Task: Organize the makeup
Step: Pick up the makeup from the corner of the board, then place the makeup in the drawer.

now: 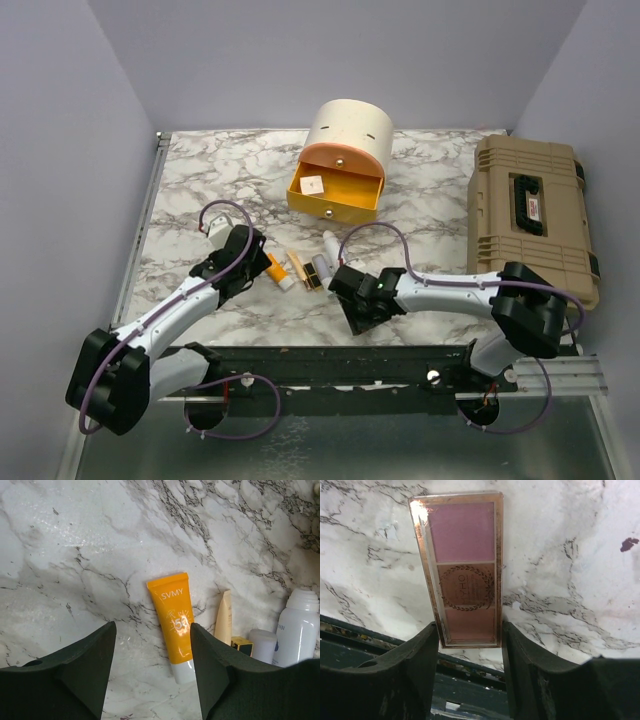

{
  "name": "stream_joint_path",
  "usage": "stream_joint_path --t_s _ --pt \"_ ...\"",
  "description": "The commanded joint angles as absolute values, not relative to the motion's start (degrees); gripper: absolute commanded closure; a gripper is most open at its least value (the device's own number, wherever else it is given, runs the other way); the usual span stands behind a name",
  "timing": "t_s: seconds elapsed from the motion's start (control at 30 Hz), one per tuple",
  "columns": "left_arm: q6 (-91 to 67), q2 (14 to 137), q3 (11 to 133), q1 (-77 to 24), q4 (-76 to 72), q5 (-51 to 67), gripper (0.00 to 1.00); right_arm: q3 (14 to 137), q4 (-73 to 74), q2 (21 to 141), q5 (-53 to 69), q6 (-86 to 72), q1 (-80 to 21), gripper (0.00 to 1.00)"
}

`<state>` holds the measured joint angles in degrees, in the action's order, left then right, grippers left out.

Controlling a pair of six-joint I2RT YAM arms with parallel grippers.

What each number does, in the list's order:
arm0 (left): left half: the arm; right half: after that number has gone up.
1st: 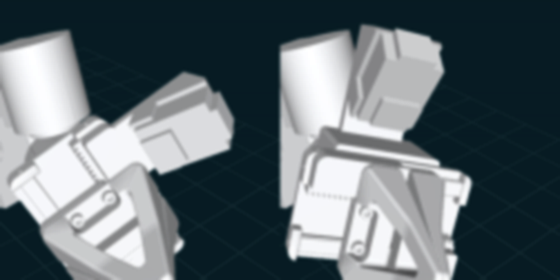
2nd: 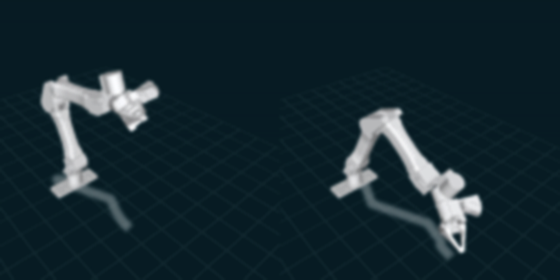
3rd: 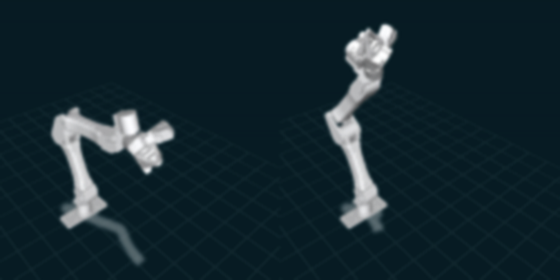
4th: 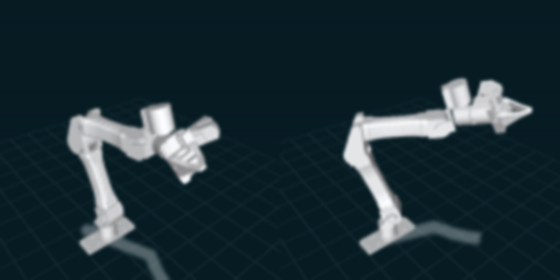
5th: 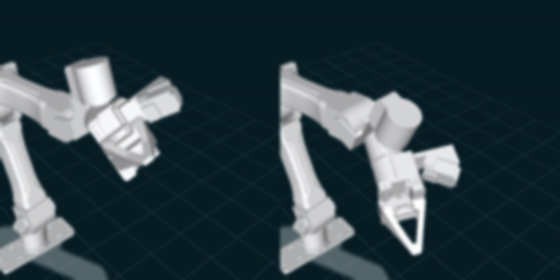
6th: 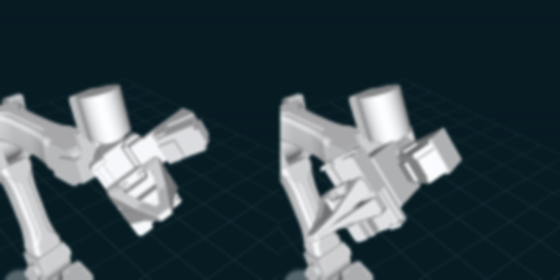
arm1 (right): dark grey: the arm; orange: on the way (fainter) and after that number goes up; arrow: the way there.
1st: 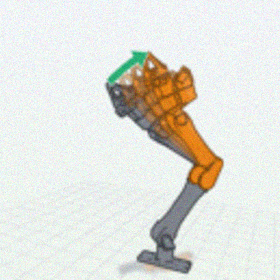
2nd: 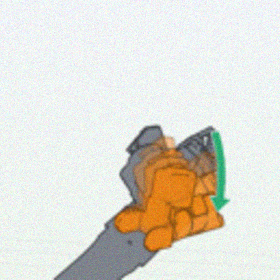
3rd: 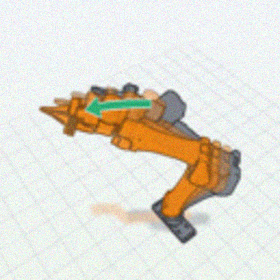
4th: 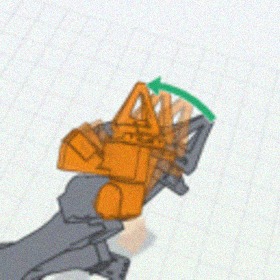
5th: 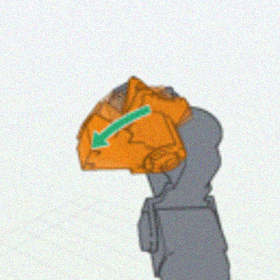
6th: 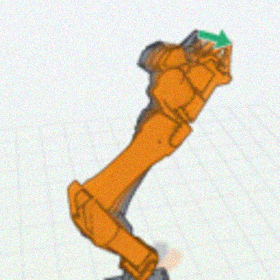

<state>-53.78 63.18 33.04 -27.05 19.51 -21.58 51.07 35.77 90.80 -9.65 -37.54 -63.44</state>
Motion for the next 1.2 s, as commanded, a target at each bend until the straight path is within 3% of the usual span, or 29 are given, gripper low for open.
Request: stream_joint_path --t_s 0.0,0.37,0.63,1.17 --pt "-53.9 62.1 32.7 -26.7 20.1 -23.9 0.37 49.7 34.6 86.5 -11.3 -37.4 -63.9 0.6" --pt "-52.4 64.6 35.6 -26.6 19.9 -23.4 0.37 53.8 30.2 78.4 -0.5 -23.8 -64.0 0.62" --pt "-52.7 63.5 36.1 -26.6 19.9 -23.0 0.37 65.4 33.0 79.9 -18.4 -19.0 -63.7 0.63" --pt "-52.1 63.1 38.6 -26.5 19.4 -19.8 0.37 78.3 31.3 83.2 -16.4 -14.5 -55.6 0.64"
